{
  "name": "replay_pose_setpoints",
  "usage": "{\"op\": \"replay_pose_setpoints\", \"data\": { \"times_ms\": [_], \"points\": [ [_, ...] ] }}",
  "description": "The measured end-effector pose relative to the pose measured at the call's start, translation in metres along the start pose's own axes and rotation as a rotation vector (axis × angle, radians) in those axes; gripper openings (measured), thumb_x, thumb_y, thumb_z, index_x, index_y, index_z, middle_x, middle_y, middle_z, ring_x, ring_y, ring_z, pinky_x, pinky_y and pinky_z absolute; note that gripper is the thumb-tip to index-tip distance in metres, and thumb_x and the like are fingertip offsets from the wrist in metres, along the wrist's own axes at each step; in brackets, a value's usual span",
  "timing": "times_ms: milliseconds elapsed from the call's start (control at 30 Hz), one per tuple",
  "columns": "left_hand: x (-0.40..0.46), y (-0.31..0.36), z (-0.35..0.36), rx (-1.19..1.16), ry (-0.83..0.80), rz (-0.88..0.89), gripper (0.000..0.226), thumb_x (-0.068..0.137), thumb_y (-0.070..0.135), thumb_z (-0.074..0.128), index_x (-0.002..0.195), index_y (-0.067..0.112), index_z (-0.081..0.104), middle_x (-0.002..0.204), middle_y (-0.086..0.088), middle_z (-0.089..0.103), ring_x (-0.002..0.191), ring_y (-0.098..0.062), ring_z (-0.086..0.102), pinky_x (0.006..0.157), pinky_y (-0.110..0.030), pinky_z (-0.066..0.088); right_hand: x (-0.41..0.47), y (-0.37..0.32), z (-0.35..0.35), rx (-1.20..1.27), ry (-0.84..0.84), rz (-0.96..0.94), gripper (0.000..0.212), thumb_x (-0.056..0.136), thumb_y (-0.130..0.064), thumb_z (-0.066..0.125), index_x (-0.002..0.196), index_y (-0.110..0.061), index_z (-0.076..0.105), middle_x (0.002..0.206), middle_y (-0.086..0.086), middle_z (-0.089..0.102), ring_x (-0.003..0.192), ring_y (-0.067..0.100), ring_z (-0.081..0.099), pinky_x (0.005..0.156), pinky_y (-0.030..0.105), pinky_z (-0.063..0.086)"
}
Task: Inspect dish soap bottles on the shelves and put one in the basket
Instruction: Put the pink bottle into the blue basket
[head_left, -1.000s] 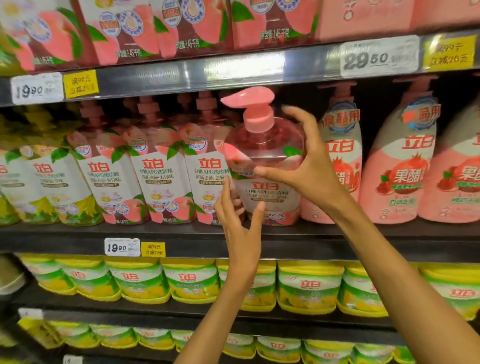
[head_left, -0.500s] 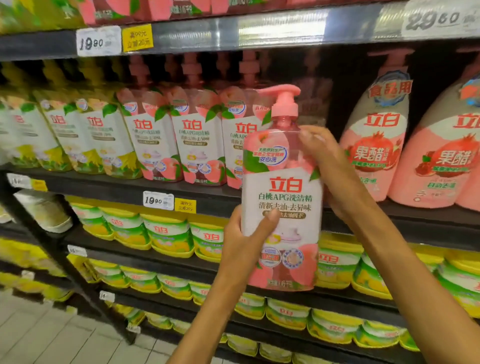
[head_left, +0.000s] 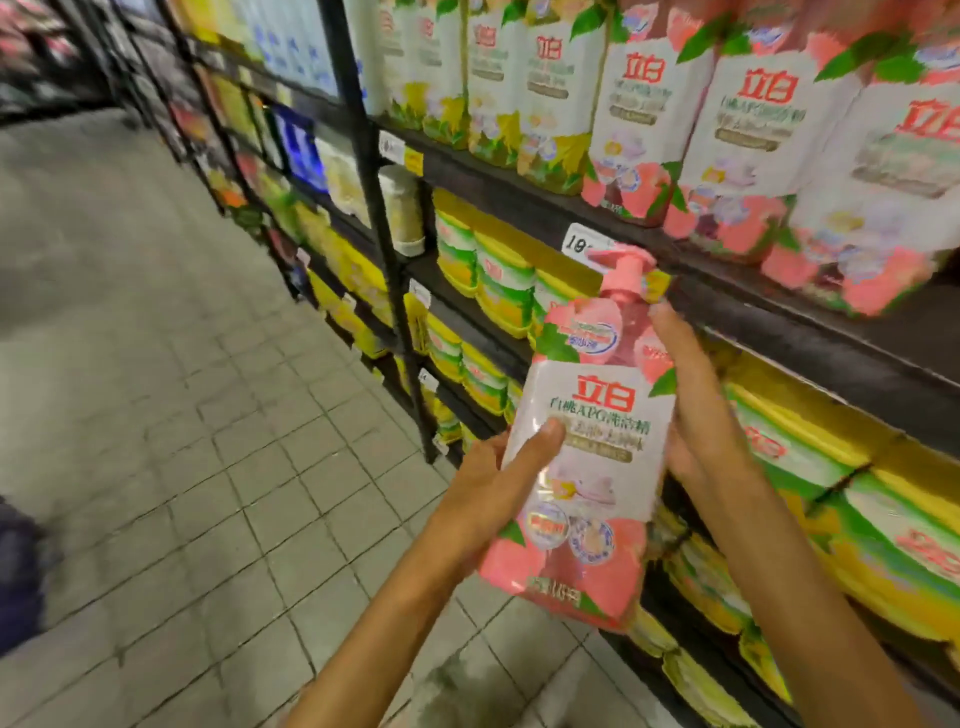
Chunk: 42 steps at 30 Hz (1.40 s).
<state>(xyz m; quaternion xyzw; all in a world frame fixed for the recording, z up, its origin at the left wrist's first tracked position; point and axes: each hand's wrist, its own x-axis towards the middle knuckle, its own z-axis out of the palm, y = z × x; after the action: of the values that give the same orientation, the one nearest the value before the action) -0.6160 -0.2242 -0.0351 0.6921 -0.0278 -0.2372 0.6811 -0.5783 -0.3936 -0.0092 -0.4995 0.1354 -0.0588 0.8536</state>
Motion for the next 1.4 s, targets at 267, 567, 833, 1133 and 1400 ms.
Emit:
{"op": "replay_pose_setpoints", "data": {
  "times_ms": [267,567,833,1133,1400],
  "points": [
    [-0.051,-0.046,-0.117,-0.126,0.277,-0.149,0.048,0.086,0.058,0.054,0.106,0.017,0.07,0.095,-0.004,0.076,0.08,-0.017,0.074,0.069,-0.025,0.058,0.009,0.11,0.113,-0.127,-0.283,0.225,0.058,0.087,-0.05,0.063,0.132,-0.014,0.059,0.122,0.016,0.067,0.113,0.033,0.064,0.101,0.055,0.046],
    [-0.117,-0.092,-0.276,-0.257,0.596,-0.198,0.066,0.067,0.07,0.055,0.104,0.018,0.071,0.095,-0.007,0.076,0.087,-0.025,0.073,0.088,-0.044,0.056,-0.003,0.248,0.285,-0.255,-0.517,0.444,0.065,0.082,-0.047,0.06,0.134,-0.009,0.054,0.124,0.022,0.064,0.117,0.04,0.06,0.103,0.057,0.043],
    [-0.122,-0.115,-0.426,-0.404,0.855,-0.211,0.066,0.072,0.071,0.054,0.106,0.017,0.07,0.101,-0.01,0.075,0.095,-0.03,0.071,0.095,-0.05,0.051,0.022,0.355,0.452,-0.415,-0.79,0.564,0.056,0.068,-0.053,0.069,0.112,-0.018,0.065,0.1,0.012,0.075,0.089,0.028,0.072,0.08,0.044,0.057],
    [-0.119,-0.126,-0.609,-0.679,1.116,-0.066,0.063,0.076,0.059,0.063,0.126,0.02,0.055,0.111,-0.007,0.072,0.099,-0.029,0.07,0.088,-0.044,0.056,0.056,0.477,0.672,-0.517,-1.054,0.708,0.053,0.065,-0.055,0.071,0.101,-0.017,0.068,0.085,0.006,0.076,0.071,0.019,0.073,0.064,0.032,0.06],
    [-0.157,-0.157,-0.787,-0.749,1.14,-0.126,0.061,0.08,0.045,0.064,0.13,0.012,0.05,0.116,-0.01,0.069,0.104,-0.029,0.067,0.091,-0.043,0.054,0.053,0.61,0.846,-0.618,-1.088,0.748,0.055,0.078,-0.053,0.074,0.115,-0.014,0.064,0.096,0.01,0.076,0.087,0.031,0.074,0.078,0.047,0.059]
  ]
}}
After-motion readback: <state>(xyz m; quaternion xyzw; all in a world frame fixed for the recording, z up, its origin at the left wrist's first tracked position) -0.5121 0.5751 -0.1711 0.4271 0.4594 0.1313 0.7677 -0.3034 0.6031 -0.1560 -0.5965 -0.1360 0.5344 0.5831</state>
